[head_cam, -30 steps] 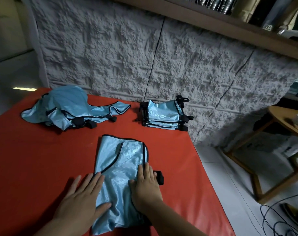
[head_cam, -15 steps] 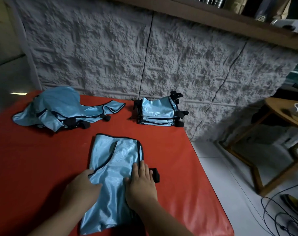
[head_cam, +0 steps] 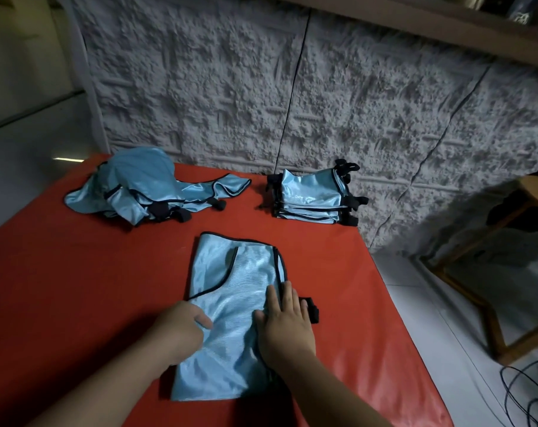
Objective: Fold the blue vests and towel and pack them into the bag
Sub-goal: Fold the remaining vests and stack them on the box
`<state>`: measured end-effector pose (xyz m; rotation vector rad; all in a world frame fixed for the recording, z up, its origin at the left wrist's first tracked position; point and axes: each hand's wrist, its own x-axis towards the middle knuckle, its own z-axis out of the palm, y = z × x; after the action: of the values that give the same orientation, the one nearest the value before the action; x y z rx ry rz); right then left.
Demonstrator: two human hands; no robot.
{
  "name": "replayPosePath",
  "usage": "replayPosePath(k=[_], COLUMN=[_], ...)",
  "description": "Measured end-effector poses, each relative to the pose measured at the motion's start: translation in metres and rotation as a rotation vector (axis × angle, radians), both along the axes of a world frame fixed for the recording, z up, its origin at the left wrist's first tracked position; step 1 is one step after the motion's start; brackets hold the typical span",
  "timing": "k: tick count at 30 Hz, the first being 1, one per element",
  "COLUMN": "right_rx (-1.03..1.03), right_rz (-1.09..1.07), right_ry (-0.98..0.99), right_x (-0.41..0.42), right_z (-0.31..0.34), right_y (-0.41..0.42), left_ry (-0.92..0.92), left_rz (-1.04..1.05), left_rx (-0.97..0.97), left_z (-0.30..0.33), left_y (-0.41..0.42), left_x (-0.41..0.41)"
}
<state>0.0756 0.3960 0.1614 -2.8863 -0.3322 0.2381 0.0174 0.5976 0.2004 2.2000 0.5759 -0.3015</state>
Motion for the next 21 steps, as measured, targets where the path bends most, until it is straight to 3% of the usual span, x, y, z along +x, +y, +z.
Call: replayPosePath(k=[6,12,17,21], right_rx=[0.041,0.253,0.099,-0.063], right_rz=[0.007,0.185,0.706,0.624], right_ry=[-0.007,-0.228,-0.016,0.035], right_x=[0.002,-0.029,-0.070,-0.068], right_z=[0.010,0.065,0.061,0.040], right_y=[-0.006,-0.022,-0.045,-0.060], left_ry=[-0.086,-0.057,0.055,0.030], left_rz=[0.007,0.062,0.098,0.350], left_rx=[0.020,-0.138,-0.305,-0.609], left_z=[-0.004,0.019,0.016,0.021], left_y=[0.013,0.011,-0.011,-0.013], left_x=[-0.010,-0.034,-0.065,-0.063])
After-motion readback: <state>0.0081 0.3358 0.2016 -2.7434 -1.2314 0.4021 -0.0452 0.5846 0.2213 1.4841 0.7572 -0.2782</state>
